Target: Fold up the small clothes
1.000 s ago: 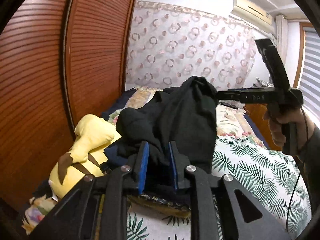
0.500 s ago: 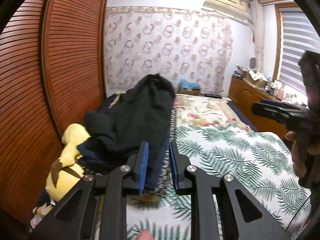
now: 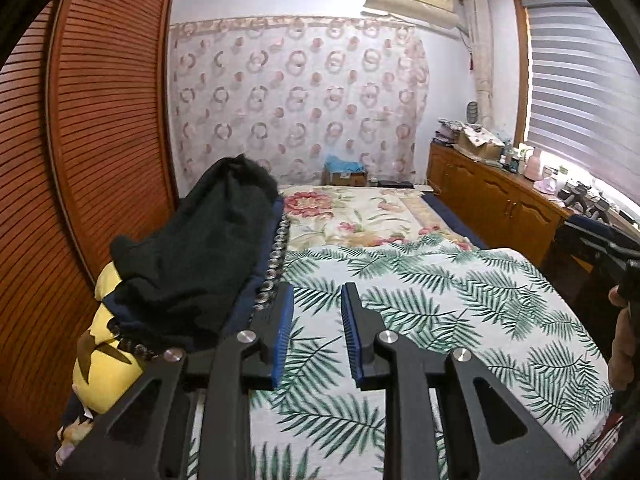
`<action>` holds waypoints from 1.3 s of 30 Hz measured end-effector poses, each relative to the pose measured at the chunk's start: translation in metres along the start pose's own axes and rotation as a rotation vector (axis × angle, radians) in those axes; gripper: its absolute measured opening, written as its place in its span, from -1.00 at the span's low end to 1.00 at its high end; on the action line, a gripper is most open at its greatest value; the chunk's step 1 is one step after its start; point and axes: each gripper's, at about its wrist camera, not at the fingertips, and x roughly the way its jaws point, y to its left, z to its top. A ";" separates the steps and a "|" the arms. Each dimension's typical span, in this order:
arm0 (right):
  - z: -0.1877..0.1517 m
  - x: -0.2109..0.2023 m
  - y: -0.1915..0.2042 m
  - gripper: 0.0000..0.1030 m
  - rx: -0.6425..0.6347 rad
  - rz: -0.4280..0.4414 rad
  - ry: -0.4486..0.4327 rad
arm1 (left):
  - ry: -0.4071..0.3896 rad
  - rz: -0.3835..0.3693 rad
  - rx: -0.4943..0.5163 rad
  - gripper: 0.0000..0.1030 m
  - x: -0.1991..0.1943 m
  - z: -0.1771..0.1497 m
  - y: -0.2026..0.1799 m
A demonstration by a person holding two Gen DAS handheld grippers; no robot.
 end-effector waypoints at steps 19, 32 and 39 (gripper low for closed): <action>-0.020 -0.029 -0.029 0.74 0.072 -0.112 -0.032 | -0.018 -0.023 0.032 -0.51 -0.008 0.007 -0.025; -0.022 -0.032 -0.030 0.74 0.069 -0.118 -0.041 | -0.026 -0.017 0.034 -0.50 -0.011 0.007 -0.023; -0.021 -0.036 -0.029 0.74 0.072 -0.121 -0.046 | -0.034 -0.016 0.033 -0.50 -0.017 0.008 -0.024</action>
